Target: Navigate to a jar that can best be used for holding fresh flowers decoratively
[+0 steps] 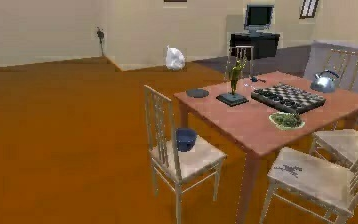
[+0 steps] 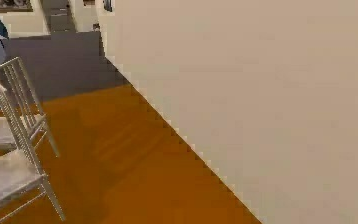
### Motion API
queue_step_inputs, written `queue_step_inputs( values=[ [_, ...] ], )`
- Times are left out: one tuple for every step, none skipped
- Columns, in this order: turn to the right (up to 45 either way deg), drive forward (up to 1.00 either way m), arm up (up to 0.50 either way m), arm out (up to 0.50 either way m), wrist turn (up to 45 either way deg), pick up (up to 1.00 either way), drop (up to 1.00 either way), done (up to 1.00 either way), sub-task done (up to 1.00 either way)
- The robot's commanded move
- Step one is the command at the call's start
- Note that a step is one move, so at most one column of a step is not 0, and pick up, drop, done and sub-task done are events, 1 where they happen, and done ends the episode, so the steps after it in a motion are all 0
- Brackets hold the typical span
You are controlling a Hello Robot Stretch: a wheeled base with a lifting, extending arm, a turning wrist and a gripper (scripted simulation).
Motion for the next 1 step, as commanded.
queue_step_inputs(
  values=[
    [-42.0,0.00,0.00,0.00,0.0,0.00,0.00,0.00,0.00]
  ],
)
